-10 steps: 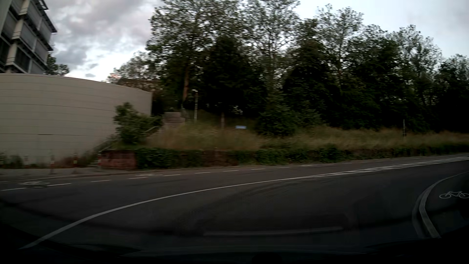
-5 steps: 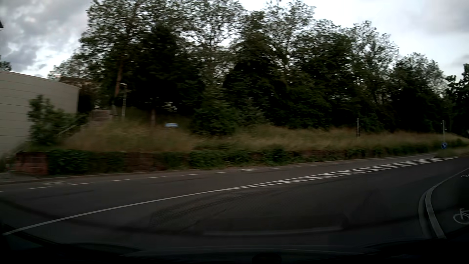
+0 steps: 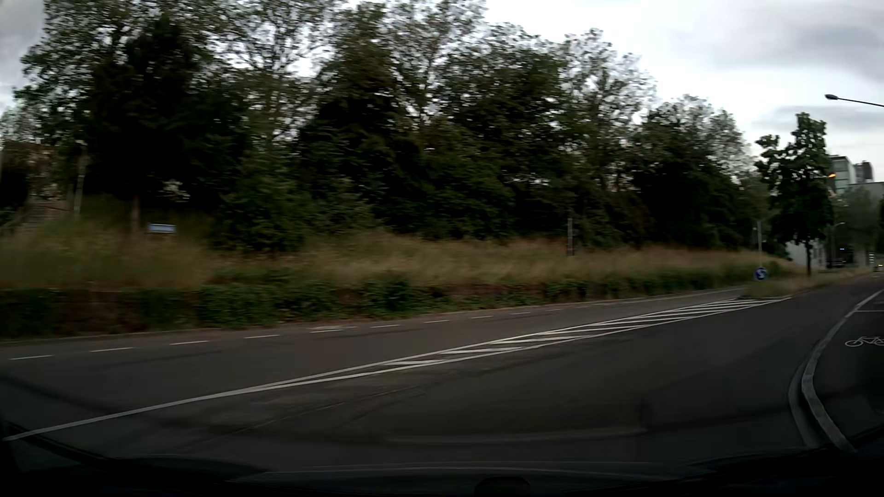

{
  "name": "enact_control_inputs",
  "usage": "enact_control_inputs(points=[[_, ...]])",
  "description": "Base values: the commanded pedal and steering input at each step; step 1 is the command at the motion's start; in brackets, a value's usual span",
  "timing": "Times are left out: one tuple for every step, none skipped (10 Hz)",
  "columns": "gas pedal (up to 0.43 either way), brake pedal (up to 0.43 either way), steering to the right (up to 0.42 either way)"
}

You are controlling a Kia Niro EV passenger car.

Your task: Follow the waypoints while adhering to traffic rules and regulations

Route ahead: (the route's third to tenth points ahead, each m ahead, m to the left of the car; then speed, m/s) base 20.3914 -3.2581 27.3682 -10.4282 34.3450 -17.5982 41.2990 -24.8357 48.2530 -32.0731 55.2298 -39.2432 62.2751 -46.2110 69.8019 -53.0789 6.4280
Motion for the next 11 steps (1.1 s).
enact_control_inputs(points=[[0.138,0.0,0.304],[0.15,0.0,0.304],[0.15,0.0,0.303],[0.157,0.0,0.302],[0.157,0.0,0.3],[0.169,0.0,0.297],[0.177,0.0,0.292],[0.177,0.0,0.287],[0.177,0.0,0.281],[0.177,0.0,0.274],[0.189,0.0,0.265]])
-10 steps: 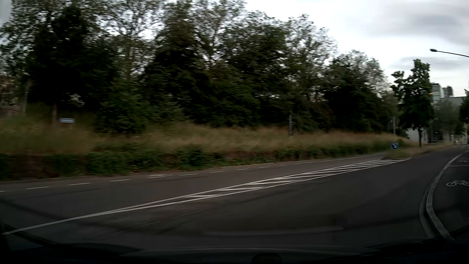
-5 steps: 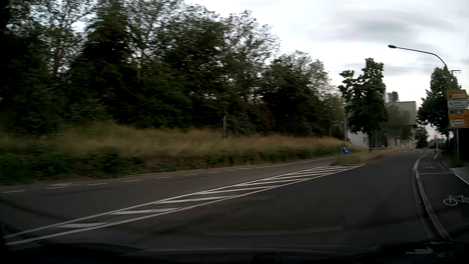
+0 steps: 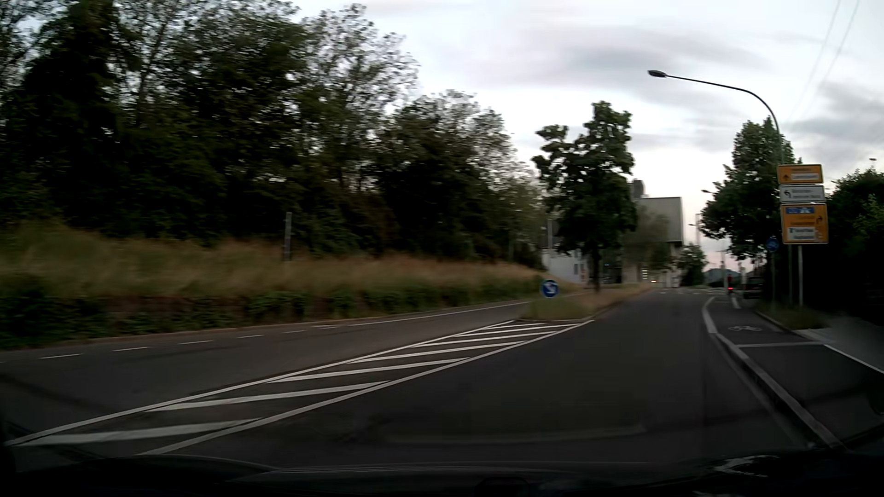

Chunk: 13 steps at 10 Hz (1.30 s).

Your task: Follow the waypoints while adhering to traffic rules and regulations

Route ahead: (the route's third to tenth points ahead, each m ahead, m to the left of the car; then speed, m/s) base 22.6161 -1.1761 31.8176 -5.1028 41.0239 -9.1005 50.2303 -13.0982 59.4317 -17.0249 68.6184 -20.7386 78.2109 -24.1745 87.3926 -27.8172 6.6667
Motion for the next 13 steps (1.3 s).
enact_control_inputs(points=[[0.197,0.0,0.254],[0.209,0.0,0.243],[0.209,0.0,0.235],[0.209,0.0,0.225],[0.209,0.0,0.211],[0.209,0.0,0.185],[0.22,0.0,0.158],[0.228,0.0,0.133],[0.24,0.0,0.111],[0.248,0.0,0.092],[0.26,0.0,0.075],[0.26,0.0,0.065],[0.26,0.0,0.055]])
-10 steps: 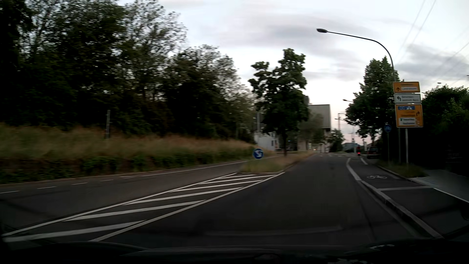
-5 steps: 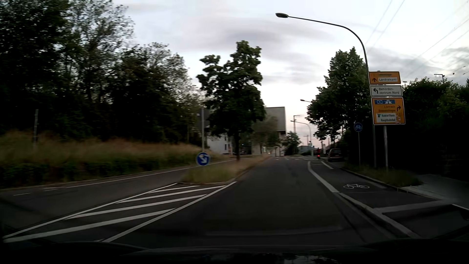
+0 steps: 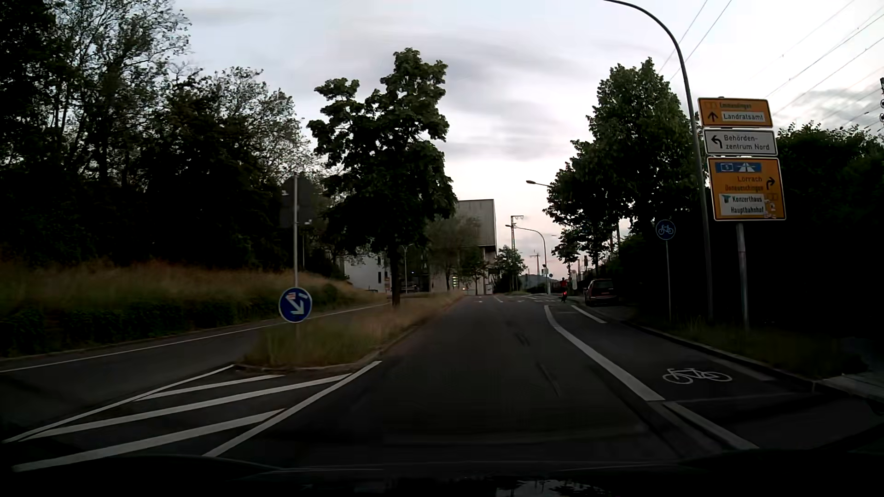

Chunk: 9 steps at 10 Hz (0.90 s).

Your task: Follow the waypoints while adhering to traffic rules and regulations

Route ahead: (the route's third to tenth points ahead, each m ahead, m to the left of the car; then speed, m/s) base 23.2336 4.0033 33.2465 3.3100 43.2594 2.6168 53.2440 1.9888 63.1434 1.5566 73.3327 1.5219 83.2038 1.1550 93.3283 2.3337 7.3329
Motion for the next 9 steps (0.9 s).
enact_control_inputs(points=[[0.26,0.0,0.046],[0.26,0.0,0.035],[0.26,0.0,0.023],[0.26,0.0,0.019],[0.26,0.0,0.015],[0.26,0.0,0.008],[0.26,0.0,0.002],[0.26,0.0,0.0],[0.26,0.0,0.0]])
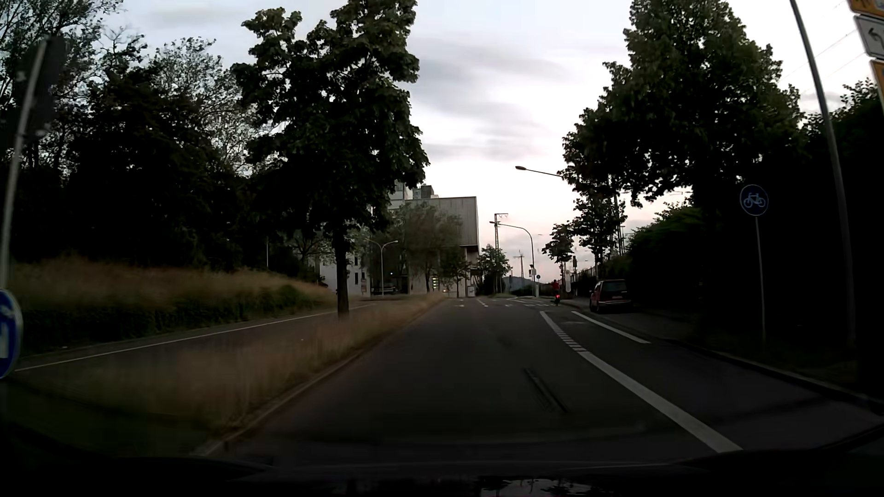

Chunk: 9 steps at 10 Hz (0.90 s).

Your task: Follow the waypoints while adhering to traffic rules and regulations

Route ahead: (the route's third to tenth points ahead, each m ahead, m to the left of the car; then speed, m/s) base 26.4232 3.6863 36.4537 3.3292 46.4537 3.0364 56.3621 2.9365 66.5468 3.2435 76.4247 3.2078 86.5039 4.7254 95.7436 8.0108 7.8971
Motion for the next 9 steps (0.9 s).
enact_control_inputs(points=[[0.26,0.0,0.0],[0.26,0.0,0.0],[0.26,0.0,0.0],[0.26,0.0,0.0],[0.26,0.0,-0.001],[0.26,0.0,-0.001],[0.26,0.0,-0.001],[0.26,0.0,-0.001],[0.26,0.0,-0.001]])
